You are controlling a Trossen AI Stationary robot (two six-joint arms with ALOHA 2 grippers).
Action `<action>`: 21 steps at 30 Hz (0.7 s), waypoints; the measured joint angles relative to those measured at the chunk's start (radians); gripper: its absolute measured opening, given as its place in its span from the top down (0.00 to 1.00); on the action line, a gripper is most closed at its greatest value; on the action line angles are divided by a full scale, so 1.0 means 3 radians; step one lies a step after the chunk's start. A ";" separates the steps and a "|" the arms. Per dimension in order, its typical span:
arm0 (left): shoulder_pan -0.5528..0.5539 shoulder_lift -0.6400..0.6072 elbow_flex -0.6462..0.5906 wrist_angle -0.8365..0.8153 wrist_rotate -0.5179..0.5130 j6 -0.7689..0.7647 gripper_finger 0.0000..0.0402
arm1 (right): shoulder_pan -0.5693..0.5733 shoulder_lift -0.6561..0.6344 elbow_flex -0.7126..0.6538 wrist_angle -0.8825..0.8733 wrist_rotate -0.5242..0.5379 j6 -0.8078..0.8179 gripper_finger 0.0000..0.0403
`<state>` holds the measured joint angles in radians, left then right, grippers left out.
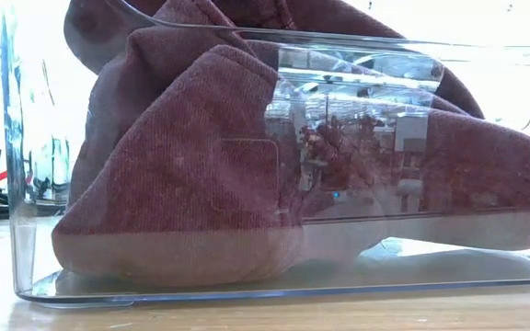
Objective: Pick & Place hat
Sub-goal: Put the bottom black cap into the top transparent bin
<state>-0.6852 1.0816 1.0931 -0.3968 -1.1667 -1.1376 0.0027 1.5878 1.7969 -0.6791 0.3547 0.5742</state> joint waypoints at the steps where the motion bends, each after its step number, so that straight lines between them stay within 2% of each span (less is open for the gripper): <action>1: -0.0004 -0.0033 0.0000 -0.0008 -0.0002 0.0044 0.65 | -0.0061 0.0002 -0.0001 -0.0106 -0.0084 0.0063 0.97; 6: -0.0004 -0.0211 0.0003 -0.0010 -0.0035 0.0221 0.65 | -0.0357 0.0059 -0.0028 -0.0463 -0.0499 0.0281 0.97; 15: 0.0002 -0.0648 0.0003 0.0001 -0.0129 0.0836 0.65 | -0.0635 0.0371 -0.0129 -0.0678 -0.0505 0.0570 0.97; 18: 0.0001 -0.0768 0.0001 -0.0002 -0.0125 0.0852 0.65 | -0.0662 0.0548 -0.0145 -0.0693 -0.0505 0.0612 0.97; 21: 0.0001 -0.0861 0.0001 -0.0001 -0.0071 0.0892 0.65 | -0.0685 0.0738 -0.0145 -0.0690 -0.0653 0.0645 0.97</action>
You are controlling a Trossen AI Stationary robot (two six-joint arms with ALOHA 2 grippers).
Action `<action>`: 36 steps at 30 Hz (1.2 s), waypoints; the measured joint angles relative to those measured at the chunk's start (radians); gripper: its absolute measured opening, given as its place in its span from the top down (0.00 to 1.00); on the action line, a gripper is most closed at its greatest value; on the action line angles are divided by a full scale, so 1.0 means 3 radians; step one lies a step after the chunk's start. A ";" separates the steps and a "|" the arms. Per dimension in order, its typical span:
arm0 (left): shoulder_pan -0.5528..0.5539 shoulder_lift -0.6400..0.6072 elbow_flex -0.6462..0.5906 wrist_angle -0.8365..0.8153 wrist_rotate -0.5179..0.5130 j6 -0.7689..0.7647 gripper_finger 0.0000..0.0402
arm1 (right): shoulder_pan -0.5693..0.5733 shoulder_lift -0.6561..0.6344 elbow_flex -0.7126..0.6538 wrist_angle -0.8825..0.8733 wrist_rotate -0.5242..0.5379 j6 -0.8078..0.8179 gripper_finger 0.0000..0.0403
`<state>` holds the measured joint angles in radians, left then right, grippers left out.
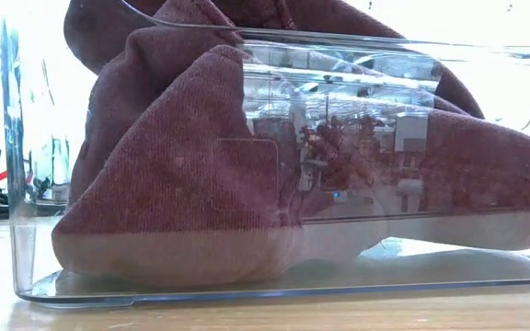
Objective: Pick & Place hat
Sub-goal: Put the bottom black cap into the top transparent bin
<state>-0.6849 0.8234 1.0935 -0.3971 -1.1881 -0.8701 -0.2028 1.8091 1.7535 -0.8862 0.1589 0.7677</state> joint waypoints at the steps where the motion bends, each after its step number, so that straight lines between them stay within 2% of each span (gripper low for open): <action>1: 0.0000 -0.0021 0.0000 0.0000 0.0003 0.0027 0.65 | -0.0006 0.0069 0.0000 0.0002 -0.0027 0.0000 0.97; 12: 0.0000 -0.0091 -0.0003 -0.0025 0.0015 0.0124 0.65 | -0.0038 0.0502 -0.0005 0.0003 0.0136 -0.0058 0.97; 16: 0.0000 -0.0089 -0.0004 -0.0133 0.0016 0.0124 0.65 | -0.0061 0.0499 -0.0004 0.0031 0.0204 -0.0046 0.97; 25: 0.0000 -0.0091 -0.0005 -0.0143 0.0016 0.0119 0.65 | -0.0079 0.0180 0.0027 0.0013 0.0450 -0.0038 0.97; 31: 0.0000 -0.0094 -0.0005 -0.0157 -0.0008 0.0119 0.65 | -0.0088 0.0200 0.0020 -0.0045 0.0635 -0.0014 0.97; 36: 0.0000 -0.0097 -0.0005 -0.0156 -0.0014 0.0116 0.65 | -0.0101 0.0345 0.0010 -0.0244 0.0632 0.0160 0.97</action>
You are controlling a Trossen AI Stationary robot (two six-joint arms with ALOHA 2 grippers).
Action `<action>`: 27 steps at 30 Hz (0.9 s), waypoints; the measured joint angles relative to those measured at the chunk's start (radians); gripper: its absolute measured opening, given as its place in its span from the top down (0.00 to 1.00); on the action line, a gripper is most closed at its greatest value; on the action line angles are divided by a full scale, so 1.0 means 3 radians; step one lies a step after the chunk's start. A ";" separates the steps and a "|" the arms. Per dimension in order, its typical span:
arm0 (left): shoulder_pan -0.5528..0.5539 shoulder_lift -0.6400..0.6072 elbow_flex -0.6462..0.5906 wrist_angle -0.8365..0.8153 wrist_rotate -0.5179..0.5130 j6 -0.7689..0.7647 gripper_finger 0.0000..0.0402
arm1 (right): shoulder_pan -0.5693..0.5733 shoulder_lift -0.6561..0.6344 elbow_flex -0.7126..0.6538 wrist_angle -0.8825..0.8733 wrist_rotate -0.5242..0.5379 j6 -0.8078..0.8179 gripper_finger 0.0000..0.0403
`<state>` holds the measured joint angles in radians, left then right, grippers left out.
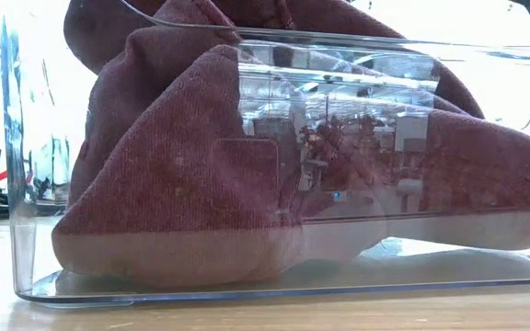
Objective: Pick & Place hat
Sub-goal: Put the bottom black cap into the top transparent bin
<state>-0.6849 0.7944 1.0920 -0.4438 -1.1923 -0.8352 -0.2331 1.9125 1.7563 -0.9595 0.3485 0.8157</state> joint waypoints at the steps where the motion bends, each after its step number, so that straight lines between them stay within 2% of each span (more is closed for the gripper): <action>1: 0.0000 0.0000 0.0000 0.0000 0.0000 0.0000 0.65 | -0.0001 0.0034 0.0001 -0.0028 -0.0035 0.0003 0.97; 8: 0.0000 -0.0001 0.0000 0.0001 -0.0003 -0.0005 0.65 | 0.0108 0.0238 -0.0001 0.0044 -0.0215 0.0000 0.97; 14: 0.0000 -0.0003 0.0000 0.0004 -0.0008 -0.0008 0.65 | 0.0152 0.0331 -0.0001 0.0208 -0.0607 0.0016 0.97; 18: 0.0000 -0.0004 0.0000 -0.0012 -0.0012 0.0001 0.65 | 0.0168 0.0331 -0.0001 0.0200 -0.0632 -0.0001 0.96; 22: 0.0000 -0.0004 0.0000 -0.0077 -0.0011 -0.0004 0.65 | 0.0165 0.0329 0.0000 0.0199 -0.0730 -0.0022 0.88; 27: 0.0000 -0.0004 0.0000 -0.0159 -0.0011 0.0016 0.65 | 0.0158 0.0331 0.0004 0.0211 -0.1080 0.0048 0.67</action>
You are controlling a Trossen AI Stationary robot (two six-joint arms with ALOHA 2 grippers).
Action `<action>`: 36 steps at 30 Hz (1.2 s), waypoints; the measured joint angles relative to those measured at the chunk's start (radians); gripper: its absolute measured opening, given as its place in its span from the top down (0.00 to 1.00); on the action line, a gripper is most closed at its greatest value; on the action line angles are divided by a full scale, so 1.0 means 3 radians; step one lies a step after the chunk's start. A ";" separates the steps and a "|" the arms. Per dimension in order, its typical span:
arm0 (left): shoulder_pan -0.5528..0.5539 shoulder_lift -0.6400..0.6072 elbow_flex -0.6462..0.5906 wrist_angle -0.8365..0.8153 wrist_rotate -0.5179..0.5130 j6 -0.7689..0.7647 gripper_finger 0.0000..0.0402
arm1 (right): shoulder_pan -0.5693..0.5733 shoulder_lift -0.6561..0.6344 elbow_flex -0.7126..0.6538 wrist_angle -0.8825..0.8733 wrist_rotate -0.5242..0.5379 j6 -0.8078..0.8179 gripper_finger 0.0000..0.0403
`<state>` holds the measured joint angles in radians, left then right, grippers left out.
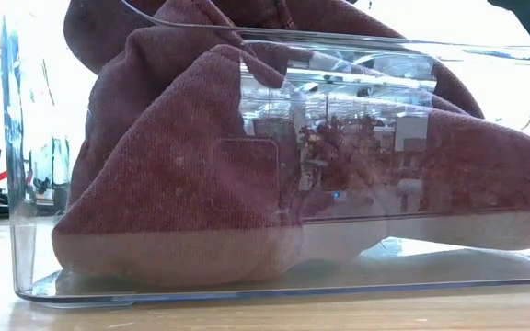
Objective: Pick & Place hat
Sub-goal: Put the bottom black cap into the top transparent bin, then put the black cap into the top transparent bin
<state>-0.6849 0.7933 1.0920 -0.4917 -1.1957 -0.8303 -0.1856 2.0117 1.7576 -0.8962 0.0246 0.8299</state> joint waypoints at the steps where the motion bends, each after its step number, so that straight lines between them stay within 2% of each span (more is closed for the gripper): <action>1: 0.0000 0.0002 0.0000 -0.0033 0.0000 0.0007 0.65 | 0.0001 0.0000 0.0000 0.0001 -0.0033 0.0010 0.63; 5: 0.0006 0.0006 0.0000 -0.0274 0.0002 -0.0043 0.65 | 0.0030 -0.0052 0.0056 0.0002 -0.0163 -0.0017 0.49; 10: 0.0088 0.0003 0.0000 -0.0677 0.0114 -0.0308 0.65 | 0.0114 -0.0234 0.0171 0.0018 -0.0169 -0.0106 0.40; 14: 0.0264 0.0004 0.0000 -0.1282 0.0559 -0.0796 0.65 | 0.0180 -0.0363 0.0182 0.0171 -0.0154 -0.0194 0.39; 18: 0.0672 0.0047 0.0000 -0.1841 0.1259 -0.1050 0.65 | 0.0255 -0.0471 0.0186 0.0362 -0.0148 -0.0211 0.40; 22: 0.1184 0.0148 -0.0001 -0.2130 0.1930 -0.0716 0.65 | 0.0320 -0.0477 0.0185 0.0484 -0.0146 -0.0220 0.41; 32: 0.2505 0.0718 -0.0001 -0.2181 0.3112 0.0778 0.65 | 0.0498 -0.0500 0.0184 0.0499 -0.0271 -0.0175 0.41; 36: 0.2893 0.1031 -0.0001 -0.2206 0.3172 0.1124 0.65 | 0.0570 -0.0510 0.0184 0.0485 -0.0366 -0.0175 0.41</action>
<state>0.1829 1.1026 1.0916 -1.1536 -0.2441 -0.4931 -0.0147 1.8587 1.8130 -0.7506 -0.0852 0.7774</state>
